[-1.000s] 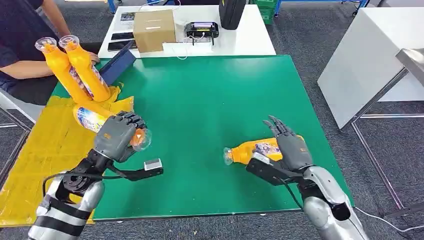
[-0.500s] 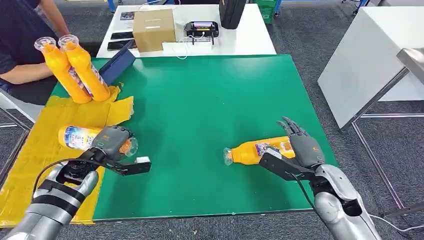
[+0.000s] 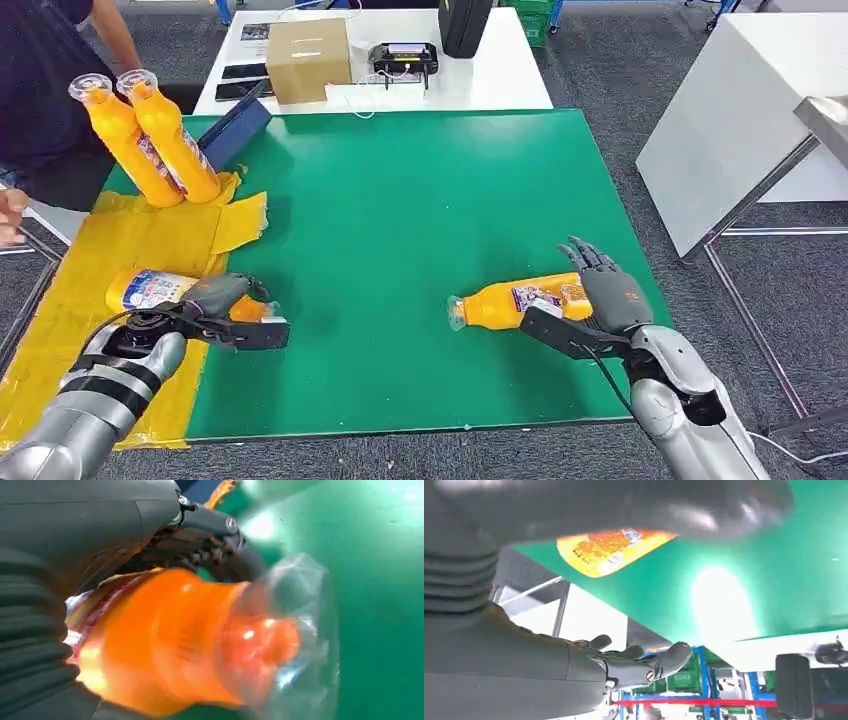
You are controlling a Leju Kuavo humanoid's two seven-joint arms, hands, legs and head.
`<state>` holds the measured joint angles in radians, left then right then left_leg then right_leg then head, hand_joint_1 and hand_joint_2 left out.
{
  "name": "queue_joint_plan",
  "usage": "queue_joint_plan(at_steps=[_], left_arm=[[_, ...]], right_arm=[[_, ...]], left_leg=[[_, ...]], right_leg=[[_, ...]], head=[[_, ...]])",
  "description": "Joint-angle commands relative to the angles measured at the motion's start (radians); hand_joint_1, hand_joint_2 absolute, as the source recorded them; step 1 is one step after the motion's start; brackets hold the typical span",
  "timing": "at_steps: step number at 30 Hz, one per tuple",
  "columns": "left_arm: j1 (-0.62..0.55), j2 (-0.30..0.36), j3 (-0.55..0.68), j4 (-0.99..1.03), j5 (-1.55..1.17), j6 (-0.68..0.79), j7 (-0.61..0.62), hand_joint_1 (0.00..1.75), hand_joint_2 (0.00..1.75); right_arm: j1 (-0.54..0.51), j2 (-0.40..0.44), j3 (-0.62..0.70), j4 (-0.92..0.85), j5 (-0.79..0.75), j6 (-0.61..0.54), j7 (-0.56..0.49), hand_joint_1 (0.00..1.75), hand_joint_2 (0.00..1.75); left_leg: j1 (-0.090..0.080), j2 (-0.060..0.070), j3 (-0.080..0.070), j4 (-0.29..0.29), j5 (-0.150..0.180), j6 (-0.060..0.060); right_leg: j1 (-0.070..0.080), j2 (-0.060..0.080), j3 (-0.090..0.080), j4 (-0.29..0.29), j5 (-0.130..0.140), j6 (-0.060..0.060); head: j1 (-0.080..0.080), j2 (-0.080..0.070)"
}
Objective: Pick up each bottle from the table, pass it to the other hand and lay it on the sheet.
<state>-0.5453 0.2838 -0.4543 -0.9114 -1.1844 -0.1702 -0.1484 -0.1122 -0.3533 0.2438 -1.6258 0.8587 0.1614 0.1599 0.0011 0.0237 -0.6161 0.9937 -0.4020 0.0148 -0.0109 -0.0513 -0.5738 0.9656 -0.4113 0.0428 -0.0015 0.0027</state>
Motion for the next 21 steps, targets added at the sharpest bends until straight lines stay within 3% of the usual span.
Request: queue_joint_plan(at_steps=[1, 6, 12, 16, 21], left_arm=[[-0.082, -0.014, -0.037, 0.064, 0.144, -0.085, -0.053, 0.00, 0.00], [-0.094, -0.036, -0.014, 0.046, 0.334, -0.125, -0.119, 0.00, 0.00], [-0.083, -0.030, -0.020, 0.027, 0.344, -0.126, -0.114, 0.00, 0.00], [-0.008, -0.057, 0.101, -0.086, 0.624, -0.182, -0.155, 0.00, 0.00], [0.113, -0.111, 0.213, -0.284, 0.911, -0.214, -0.090, 0.00, 0.00]], right_arm=[[-0.108, -0.025, 0.080, 0.249, 0.005, 0.078, -0.059, 0.00, 1.75], [-0.209, -0.086, 0.161, 0.409, -0.031, 0.119, -0.173, 0.00, 1.75], [-0.221, -0.088, 0.162, 0.425, -0.034, 0.119, -0.182, 0.00, 1.75], [-0.258, -0.153, 0.226, 0.453, -0.023, 0.132, -0.236, 0.00, 1.75], [-0.332, -0.177, 0.309, 0.515, 0.181, 0.058, -0.216, 0.00, 1.75]], left_leg=[[0.002, -0.002, 0.009, 0.002, -0.005, -0.002], [0.001, -0.001, 0.002, 0.001, -0.001, 0.000], [0.000, -0.001, 0.003, 0.001, -0.001, 0.000], [0.000, -0.001, 0.004, 0.001, -0.001, 0.000], [-0.001, 0.001, 0.004, 0.000, -0.001, 0.001]], right_leg=[[0.000, 0.009, 0.009, 0.001, -0.004, -0.003], [0.001, 0.003, 0.002, 0.000, 0.000, -0.001], [0.000, 0.004, 0.003, 0.000, 0.000, 0.000], [0.000, 0.005, 0.004, 0.000, -0.001, 0.000], [-0.001, 0.007, 0.004, -0.001, 0.000, 0.001]], head=[[0.000, 0.000], [0.000, 0.000], [0.000, 0.000], [0.000, 0.000], [0.000, 0.000]])
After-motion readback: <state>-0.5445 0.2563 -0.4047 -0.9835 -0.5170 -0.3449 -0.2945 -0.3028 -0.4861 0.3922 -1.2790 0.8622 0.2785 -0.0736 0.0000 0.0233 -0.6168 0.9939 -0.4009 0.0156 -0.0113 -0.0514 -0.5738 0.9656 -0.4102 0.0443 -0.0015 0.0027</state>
